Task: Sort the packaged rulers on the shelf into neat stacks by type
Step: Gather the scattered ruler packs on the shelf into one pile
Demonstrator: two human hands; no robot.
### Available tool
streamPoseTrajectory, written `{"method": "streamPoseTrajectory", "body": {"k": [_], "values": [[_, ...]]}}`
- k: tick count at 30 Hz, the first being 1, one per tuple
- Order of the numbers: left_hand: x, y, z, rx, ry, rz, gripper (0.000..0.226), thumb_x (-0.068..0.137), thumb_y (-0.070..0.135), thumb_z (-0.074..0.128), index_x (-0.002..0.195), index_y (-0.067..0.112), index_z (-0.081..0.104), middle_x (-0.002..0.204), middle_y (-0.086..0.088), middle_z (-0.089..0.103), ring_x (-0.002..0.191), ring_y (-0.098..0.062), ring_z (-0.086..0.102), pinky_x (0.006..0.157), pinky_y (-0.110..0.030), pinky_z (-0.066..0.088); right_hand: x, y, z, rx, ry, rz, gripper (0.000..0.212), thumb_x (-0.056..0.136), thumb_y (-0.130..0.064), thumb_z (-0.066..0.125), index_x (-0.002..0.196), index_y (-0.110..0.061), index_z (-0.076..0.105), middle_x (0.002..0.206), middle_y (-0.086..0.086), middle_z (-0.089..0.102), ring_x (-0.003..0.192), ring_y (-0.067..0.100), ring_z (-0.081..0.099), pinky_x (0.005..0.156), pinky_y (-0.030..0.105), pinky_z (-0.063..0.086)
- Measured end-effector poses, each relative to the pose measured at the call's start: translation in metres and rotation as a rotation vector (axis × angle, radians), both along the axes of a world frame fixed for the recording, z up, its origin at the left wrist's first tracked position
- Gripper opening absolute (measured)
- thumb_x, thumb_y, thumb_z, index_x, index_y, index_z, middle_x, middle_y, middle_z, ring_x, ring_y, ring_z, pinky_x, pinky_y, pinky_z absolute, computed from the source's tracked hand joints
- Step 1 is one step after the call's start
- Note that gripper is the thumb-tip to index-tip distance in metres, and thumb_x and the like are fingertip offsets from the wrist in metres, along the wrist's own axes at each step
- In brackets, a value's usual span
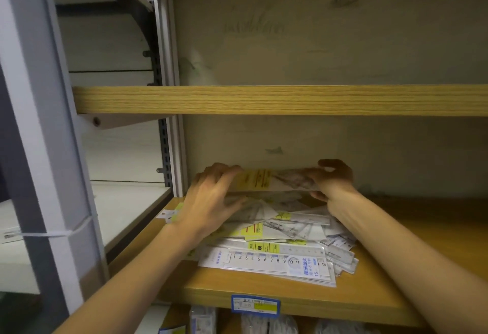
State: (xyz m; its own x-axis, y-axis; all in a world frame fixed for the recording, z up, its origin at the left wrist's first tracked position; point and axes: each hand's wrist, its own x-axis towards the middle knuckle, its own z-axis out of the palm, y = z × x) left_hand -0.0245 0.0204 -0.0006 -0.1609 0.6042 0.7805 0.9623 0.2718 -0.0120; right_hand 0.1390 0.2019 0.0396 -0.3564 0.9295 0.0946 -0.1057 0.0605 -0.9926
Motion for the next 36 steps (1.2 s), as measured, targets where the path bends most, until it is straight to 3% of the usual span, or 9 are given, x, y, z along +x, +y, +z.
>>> {"method": "streamPoseTrajectory", "body": {"k": [4, 10, 13, 20, 24, 29, 33, 36], "values": [[-0.006, -0.005, -0.003, -0.213, -0.135, 0.010, 0.056, 0.081, 0.070, 0.044, 0.113, 0.025, 0.057, 0.112, 0.006, 0.054, 0.098, -0.015, 0.055, 0.077, -0.033, 0.051, -0.008, 0.010, -0.006, 0.005, 0.015, -0.076, 0.036, 0.086, -0.004, 0.067, 0.116, -0.015, 0.052, 0.114, 0.019, 0.059, 0.077, 0.028, 0.061, 0.029, 0.015, 0.033], [-0.005, -0.002, -0.010, -0.512, -0.331, -0.010, 0.068, 0.075, 0.084, 0.039, 0.116, 0.032, 0.054, 0.117, 0.008, 0.059, 0.100, -0.011, 0.054, 0.086, -0.034, 0.050, -0.016, 0.007, -0.008, -0.027, 0.022, -0.061, 0.031, 0.085, -0.008, 0.068, 0.107, -0.019, 0.049, 0.115, 0.016, 0.059, 0.090, 0.029, 0.063, 0.032, 0.017, 0.036], [-0.001, -0.002, -0.010, -0.564, -0.393, -0.013, 0.058, 0.079, 0.073, 0.052, 0.117, 0.030, 0.055, 0.111, 0.007, 0.061, 0.097, -0.012, 0.056, 0.085, -0.032, 0.051, -0.017, 0.006, -0.009, -0.028, 0.036, -0.050, 0.032, 0.084, -0.007, 0.069, 0.107, -0.019, 0.049, 0.116, 0.017, 0.060, 0.090, 0.030, 0.062, 0.032, 0.016, 0.037], [0.006, -0.003, -0.005, -0.523, -0.345, -0.047, 0.035, 0.091, 0.047, 0.053, 0.118, 0.026, 0.056, 0.106, 0.001, 0.065, 0.092, -0.017, 0.060, 0.081, -0.036, 0.054, -0.015, 0.001, -0.011, -0.043, 0.050, -0.061, 0.032, 0.086, -0.005, 0.067, 0.108, -0.018, 0.048, 0.118, 0.019, 0.058, 0.086, 0.029, 0.059, 0.031, 0.015, 0.035], [0.009, -0.003, -0.003, -0.536, -0.227, 0.002, 0.033, 0.091, 0.029, 0.051, 0.125, 0.030, 0.048, 0.112, -0.002, 0.062, 0.096, -0.026, 0.059, 0.078, -0.037, 0.051, -0.014, -0.003, -0.009, -0.041, 0.067, -0.089, 0.030, 0.086, -0.004, 0.067, 0.107, -0.017, 0.049, 0.120, 0.016, 0.057, 0.100, 0.031, 0.062, 0.042, 0.024, 0.043], [0.014, -0.008, -0.006, -0.421, 0.002, 0.040, 0.020, 0.094, 0.023, 0.048, 0.113, 0.024, 0.043, 0.104, -0.002, 0.064, 0.089, -0.029, 0.061, 0.067, -0.034, 0.041, -0.011, -0.008, -0.010, -0.030, 0.099, -0.121, 0.031, 0.086, -0.004, 0.067, 0.108, -0.018, 0.051, 0.116, 0.018, 0.059, 0.092, 0.031, 0.064, 0.043, 0.024, 0.044], [0.013, -0.009, -0.006, -0.231, 0.145, -0.090, 0.012, 0.083, 0.013, 0.059, 0.093, 0.016, 0.054, 0.088, -0.002, 0.064, 0.075, -0.028, 0.062, 0.056, -0.032, 0.044, -0.005, -0.012, -0.017, 0.021, 0.107, -0.164, 0.033, 0.086, -0.004, 0.065, 0.111, -0.021, 0.052, 0.114, 0.013, 0.059, 0.097, 0.030, 0.064, 0.068, 0.034, 0.056], [0.010, -0.002, -0.011, -0.124, 0.206, -0.188, 0.020, 0.072, 0.007, 0.070, 0.079, 0.014, 0.053, 0.078, -0.005, 0.059, 0.065, -0.028, 0.057, 0.051, -0.033, 0.047, 0.002, -0.012, -0.025, 0.056, 0.095, -0.233, 0.033, 0.085, -0.005, 0.064, 0.106, -0.026, 0.052, 0.114, 0.012, 0.060, 0.099, 0.030, 0.063, 0.079, 0.033, 0.056]]}}
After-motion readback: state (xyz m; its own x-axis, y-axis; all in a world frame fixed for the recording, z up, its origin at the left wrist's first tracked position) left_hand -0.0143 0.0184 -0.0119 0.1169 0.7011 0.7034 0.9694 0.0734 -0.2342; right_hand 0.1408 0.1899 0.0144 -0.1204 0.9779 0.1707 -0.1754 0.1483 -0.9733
